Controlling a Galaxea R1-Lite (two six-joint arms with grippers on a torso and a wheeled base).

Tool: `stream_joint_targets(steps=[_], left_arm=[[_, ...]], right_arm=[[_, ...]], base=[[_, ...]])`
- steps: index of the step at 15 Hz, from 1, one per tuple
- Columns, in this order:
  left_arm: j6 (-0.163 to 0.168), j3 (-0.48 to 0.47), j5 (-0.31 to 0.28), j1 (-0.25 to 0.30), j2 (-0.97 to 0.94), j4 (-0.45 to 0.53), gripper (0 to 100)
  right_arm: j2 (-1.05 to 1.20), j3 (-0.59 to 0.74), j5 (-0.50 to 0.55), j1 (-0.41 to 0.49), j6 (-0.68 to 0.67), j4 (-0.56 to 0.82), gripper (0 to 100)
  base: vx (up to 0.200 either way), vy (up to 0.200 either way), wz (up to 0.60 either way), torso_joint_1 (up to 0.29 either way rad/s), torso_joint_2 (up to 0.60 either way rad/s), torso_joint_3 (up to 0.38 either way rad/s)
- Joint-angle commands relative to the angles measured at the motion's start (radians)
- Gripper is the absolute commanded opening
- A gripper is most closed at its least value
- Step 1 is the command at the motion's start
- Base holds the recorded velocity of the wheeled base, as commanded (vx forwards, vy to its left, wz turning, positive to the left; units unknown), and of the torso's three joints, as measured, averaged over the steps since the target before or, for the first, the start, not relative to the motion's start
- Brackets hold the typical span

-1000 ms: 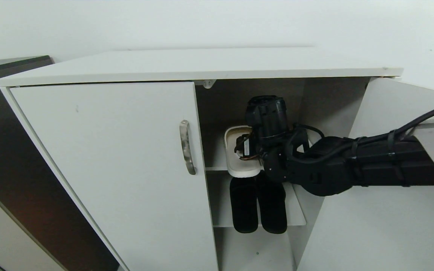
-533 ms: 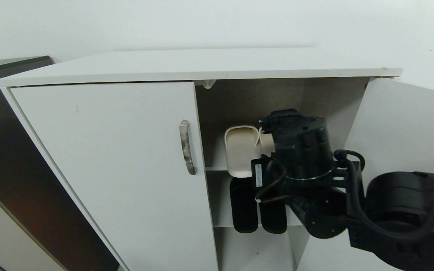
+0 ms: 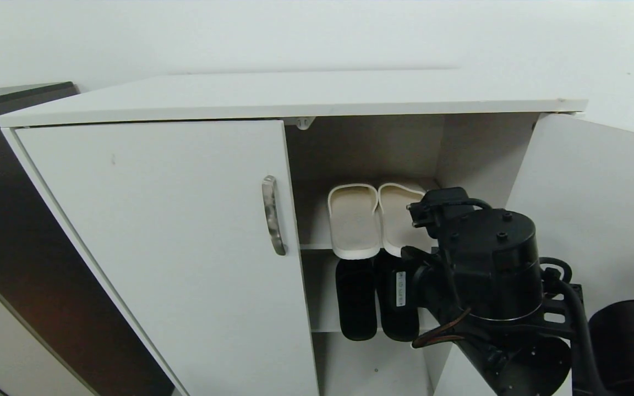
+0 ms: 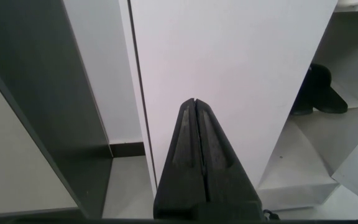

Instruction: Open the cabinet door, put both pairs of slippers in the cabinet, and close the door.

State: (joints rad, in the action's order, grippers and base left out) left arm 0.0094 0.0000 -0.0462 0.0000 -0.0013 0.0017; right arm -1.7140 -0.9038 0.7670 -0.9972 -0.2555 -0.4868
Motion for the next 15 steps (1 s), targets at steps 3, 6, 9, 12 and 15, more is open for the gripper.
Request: stream_joint_targets(steps=[3,6,9,12,15], left_arm=[[0.000,0.000,0.000,0.000,0.001,0.000,0],[0.000,0.000,0.000,0.000,0.001,0.000,0],[0.000,0.000,0.000,0.000,0.001,0.000,0],[0.000,0.000,0.000,0.000,0.001,0.000,0],[0.000,0.000,0.000,0.000,0.001,0.000,0]], right_arm=[[-0.013,0.005,0.000,-0.003,0.001,-0.013,0],[-0.025,0.017,0.003,-0.003,0.001,-0.024,0],[-0.027,0.028,0.002,-0.003,0.001,-0.033,0],[-0.024,0.037,0.002,-0.003,0.001,-0.039,0],[-0.021,0.051,0.002,-0.003,0.007,-0.081,0]], base=[[0.000,0.000,0.00,0.000,0.00,0.000],[-0.200,0.000,0.00,0.005,0.00,0.001],[-0.200,0.000,0.00,-0.001,0.00,0.004],[-0.200,0.000,0.00,0.002,0.00,0.002],[-0.200,0.000,0.00,0.001,0.00,-0.001]])
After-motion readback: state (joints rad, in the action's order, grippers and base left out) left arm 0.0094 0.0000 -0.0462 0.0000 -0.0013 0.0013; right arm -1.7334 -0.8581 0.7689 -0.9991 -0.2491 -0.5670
